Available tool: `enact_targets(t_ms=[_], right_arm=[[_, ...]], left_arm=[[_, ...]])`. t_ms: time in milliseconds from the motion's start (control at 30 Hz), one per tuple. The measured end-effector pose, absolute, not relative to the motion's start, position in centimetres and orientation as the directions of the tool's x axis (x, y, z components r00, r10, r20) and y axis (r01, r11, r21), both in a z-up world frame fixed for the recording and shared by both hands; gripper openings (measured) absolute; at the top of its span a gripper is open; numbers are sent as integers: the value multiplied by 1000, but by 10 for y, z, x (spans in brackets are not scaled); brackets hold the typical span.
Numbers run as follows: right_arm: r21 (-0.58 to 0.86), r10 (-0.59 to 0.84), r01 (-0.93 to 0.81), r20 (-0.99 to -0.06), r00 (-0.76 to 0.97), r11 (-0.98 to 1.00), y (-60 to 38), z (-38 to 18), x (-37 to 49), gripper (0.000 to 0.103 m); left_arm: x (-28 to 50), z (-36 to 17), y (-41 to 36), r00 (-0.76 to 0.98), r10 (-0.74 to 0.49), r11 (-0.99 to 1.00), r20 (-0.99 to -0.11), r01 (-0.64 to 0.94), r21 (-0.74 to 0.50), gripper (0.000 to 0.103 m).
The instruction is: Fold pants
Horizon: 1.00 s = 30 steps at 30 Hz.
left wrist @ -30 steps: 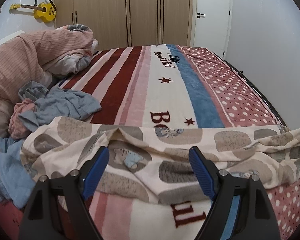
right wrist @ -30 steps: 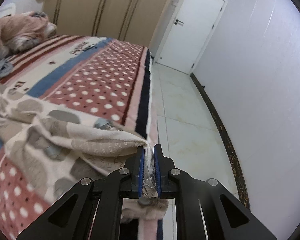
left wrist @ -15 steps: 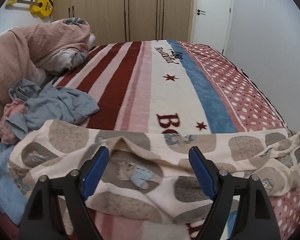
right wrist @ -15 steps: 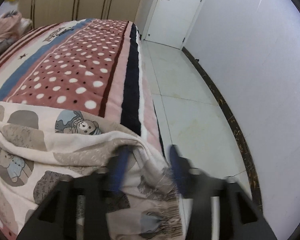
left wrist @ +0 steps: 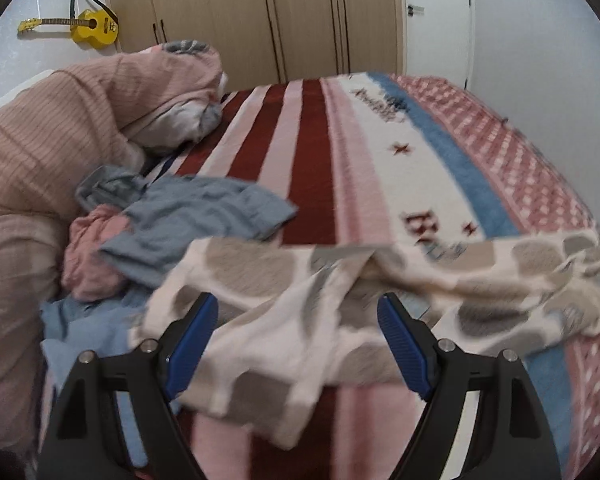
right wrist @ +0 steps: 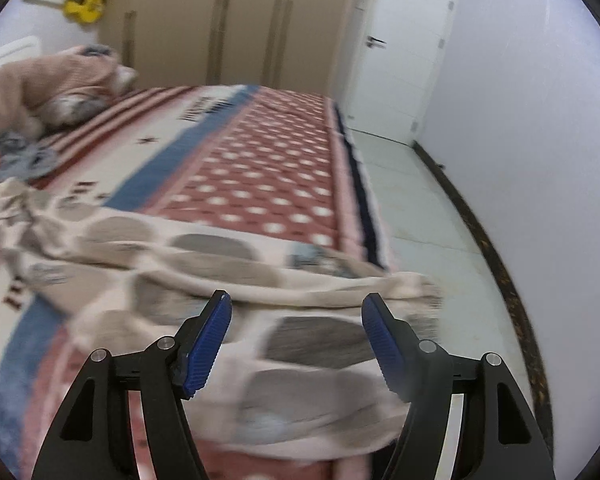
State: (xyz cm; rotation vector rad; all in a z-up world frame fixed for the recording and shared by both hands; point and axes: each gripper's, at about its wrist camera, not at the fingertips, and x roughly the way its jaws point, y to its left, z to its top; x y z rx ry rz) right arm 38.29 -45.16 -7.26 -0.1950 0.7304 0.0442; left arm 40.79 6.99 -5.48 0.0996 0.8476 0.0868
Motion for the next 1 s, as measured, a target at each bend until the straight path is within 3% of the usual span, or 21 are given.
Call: enact_targets(t_ms=[200, 467, 600, 667, 800, 900, 933, 1000], right_arm=[[-94, 104, -220, -664, 740, 971, -394, -78, 360, 64], [-80, 137, -266, -698, 703, 961, -354, -103, 346, 64], [-85, 136, -272, -702, 699, 959, -350, -105, 342, 64], [-91, 134, -274, -702, 699, 958, -351, -103, 339, 64], [-103, 123, -271, -705, 699, 957, -355, -100, 340, 64], [-90, 129, -268, -706, 696, 959, -359, -100, 341, 64], [-86, 131, -267, -706, 697, 960, -360, -100, 340, 64], [-82, 132, -265, -705, 697, 961, -361, -100, 340, 64]], left_arm=[[371, -91, 84, 589, 138, 982, -796, 21, 186, 79], [352, -140, 70, 519, 157, 967, -840, 93, 238, 77], [358, -157, 70, 494, 173, 968, -852, 75, 240, 63], [362, -159, 72, 495, 181, 970, -850, 55, 238, 61], [367, -159, 72, 504, 209, 967, -838, 23, 255, 31], [369, -157, 73, 501, 209, 967, -840, 19, 253, 23], [369, -156, 74, 501, 209, 968, -840, 16, 250, 15], [370, -154, 76, 503, 209, 970, -839, 3, 244, 12]])
